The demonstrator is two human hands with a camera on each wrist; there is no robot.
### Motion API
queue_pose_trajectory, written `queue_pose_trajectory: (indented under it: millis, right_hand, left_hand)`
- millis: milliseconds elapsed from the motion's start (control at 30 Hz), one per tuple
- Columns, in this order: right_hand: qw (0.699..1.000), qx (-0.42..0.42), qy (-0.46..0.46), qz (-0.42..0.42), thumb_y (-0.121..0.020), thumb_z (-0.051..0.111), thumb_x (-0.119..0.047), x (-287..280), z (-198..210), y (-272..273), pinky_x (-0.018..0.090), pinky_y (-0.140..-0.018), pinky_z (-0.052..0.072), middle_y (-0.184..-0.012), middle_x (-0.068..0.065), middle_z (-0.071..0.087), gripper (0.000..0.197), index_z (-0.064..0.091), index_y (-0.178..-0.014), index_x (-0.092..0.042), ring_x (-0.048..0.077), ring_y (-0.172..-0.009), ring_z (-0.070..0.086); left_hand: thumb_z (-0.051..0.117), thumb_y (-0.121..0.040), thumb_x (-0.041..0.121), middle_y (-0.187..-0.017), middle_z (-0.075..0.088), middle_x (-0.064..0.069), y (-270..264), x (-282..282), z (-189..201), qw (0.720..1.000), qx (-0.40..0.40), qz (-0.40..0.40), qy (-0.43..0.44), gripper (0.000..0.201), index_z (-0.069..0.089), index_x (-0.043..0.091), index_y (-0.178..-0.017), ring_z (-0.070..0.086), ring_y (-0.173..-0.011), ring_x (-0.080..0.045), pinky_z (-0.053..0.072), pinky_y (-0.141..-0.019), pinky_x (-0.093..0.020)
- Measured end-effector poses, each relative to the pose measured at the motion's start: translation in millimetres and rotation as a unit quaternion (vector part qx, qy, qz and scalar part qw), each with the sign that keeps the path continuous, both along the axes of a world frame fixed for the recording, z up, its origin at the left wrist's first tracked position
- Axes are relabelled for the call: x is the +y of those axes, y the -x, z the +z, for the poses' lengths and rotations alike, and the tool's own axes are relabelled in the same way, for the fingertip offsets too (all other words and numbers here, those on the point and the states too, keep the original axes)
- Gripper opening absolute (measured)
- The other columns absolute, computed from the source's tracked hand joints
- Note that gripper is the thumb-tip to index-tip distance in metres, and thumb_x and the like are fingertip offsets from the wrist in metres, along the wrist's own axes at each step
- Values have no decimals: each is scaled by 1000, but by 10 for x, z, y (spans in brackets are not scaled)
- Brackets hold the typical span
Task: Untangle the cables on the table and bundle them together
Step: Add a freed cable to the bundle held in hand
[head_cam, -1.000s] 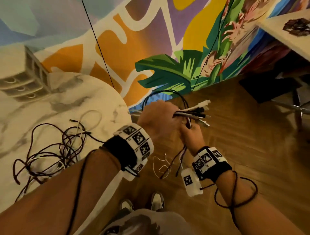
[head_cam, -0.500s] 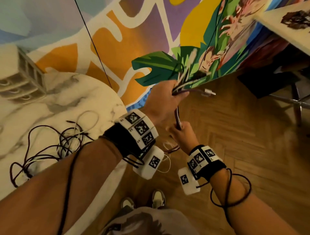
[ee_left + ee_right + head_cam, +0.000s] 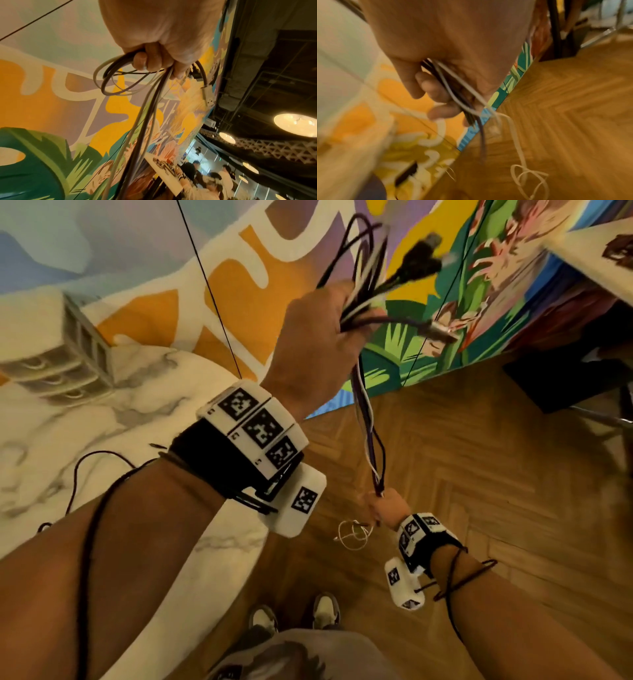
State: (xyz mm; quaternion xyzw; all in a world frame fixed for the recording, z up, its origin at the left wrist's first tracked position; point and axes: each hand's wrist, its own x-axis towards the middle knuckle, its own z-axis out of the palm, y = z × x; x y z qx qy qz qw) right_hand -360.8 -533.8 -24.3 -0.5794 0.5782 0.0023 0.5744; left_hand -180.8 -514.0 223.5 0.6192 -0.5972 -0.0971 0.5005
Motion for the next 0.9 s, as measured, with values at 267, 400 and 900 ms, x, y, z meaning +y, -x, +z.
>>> queue_pose_trajectory:
  millis: [267,400,900]
  right_hand:
    - [993,33,82,81,-79,74,-31,-70,-208,203,37,-77,52,-82,-2,65,13,64,-85,-26,16,-78,62]
    - [977,-46,172,116,-57,87,-46,-179,40,160,30,-96,48,-137,-11,48,94,38,-137,-39,8,-125,47]
    - [975,59,195,-90,-99,46,-31,-153,164,237,30,-51,31,-58,6,48,46,45,-56,-14,23,-59,45]
  left_hand:
    - [60,-90,26,-77,66,1,146,9,-256,999,0,-31,-30,23,66,3,-91,59,-71,-4,46,-64,-17]
    - [62,-90,22,-73,61,10,245,17,-539,998,5,-25,-54,18,66,5,-94,58,-72,-6,36,-61,-3]
    - [51,-95,31,-57,34,-6,-462,133,-570,974,146,117,-125,33,55,5,-76,30,-51,-18,25,-53,-33]
